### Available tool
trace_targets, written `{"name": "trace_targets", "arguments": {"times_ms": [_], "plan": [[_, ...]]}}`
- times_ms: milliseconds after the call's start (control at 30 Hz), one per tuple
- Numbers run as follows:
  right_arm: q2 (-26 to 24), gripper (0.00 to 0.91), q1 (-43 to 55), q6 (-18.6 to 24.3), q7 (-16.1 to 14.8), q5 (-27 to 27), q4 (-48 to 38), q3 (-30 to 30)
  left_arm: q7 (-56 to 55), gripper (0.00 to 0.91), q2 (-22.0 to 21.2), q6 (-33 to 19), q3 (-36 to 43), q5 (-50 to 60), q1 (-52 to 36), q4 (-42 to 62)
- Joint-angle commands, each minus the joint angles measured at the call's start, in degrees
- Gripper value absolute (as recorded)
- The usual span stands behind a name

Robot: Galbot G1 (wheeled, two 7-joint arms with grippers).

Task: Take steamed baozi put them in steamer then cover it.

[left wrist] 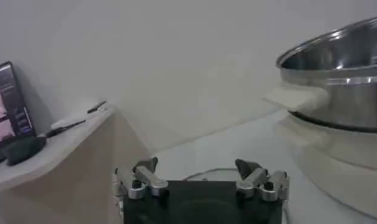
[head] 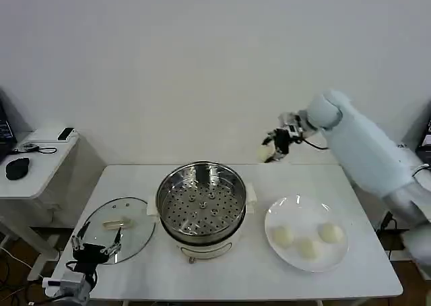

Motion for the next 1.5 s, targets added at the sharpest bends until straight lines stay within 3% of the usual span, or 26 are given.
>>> {"name": "trace_targets", "arguments": {"times_ms": [33,167,233,333,600,867,1200,1500], "plan": [[11.9,0.645,6.2,14.3,-2.0,-2.5,-9.4,-2.7,-0.2,0.907,0.0,-0.1,-0.9,0.1,0.7,-0.3],[14.0,0.645,6.2,22.3,-2.8,-2.0,-8.3,-3.8,-0.2,0.907,-0.1,-0.1,-1.2,0.1,0.9,-0.5],[14.9,0.645,6.2,28.3,-3.0,-2.0,-7.8,-4.6,-0.2,0.907,-0.2,0.0,-1.2,0.2,1.1,-0.8],[14.5,0.645,6.1,32.8,-2.9,-3.1,-5.0,-7.0,-0.2,0.907,-0.5,0.0,-1.2,0.5,1.6,-1.2],[13.5,0.645,4.9,36.9,-2.3,-6.4,3.3,-11.0,-0.4,0.907,-0.7,0.0,-1.4,0.8,2.6,-1.3],[13.4,0.655,4.3,41.0,1.4,-15.2,10.3,-15.9,-0.3,0.907,-1.4,-0.1,-1.2,1.7,3.1,-1.6],[13.4,0.655,1.5,43.2,1.8,-21.4,10.8,-17.8,-0.4,0.907,-1.5,-0.1,-1.5,1.8,3.9,-2.0],[15.4,0.655,-0.5,43.9,4.3,-26.3,6.7,-16.7,-0.3,0.907,-1.7,-0.1,-1.3,1.8,3.8,-1.7]]}}
